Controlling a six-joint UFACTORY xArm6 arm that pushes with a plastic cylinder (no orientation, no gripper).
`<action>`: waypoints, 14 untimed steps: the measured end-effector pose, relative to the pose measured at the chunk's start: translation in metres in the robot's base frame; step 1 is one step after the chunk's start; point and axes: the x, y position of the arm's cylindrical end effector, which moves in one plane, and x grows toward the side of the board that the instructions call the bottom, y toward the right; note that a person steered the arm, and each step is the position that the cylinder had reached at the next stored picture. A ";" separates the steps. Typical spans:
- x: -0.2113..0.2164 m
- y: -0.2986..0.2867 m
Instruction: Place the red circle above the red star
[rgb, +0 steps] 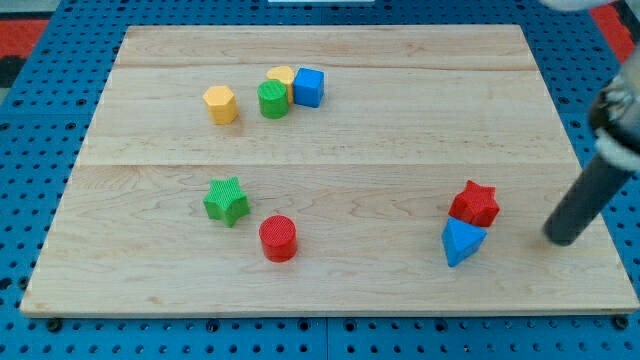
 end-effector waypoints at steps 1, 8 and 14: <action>-0.018 -0.044; 0.000 -0.134; -0.014 -0.231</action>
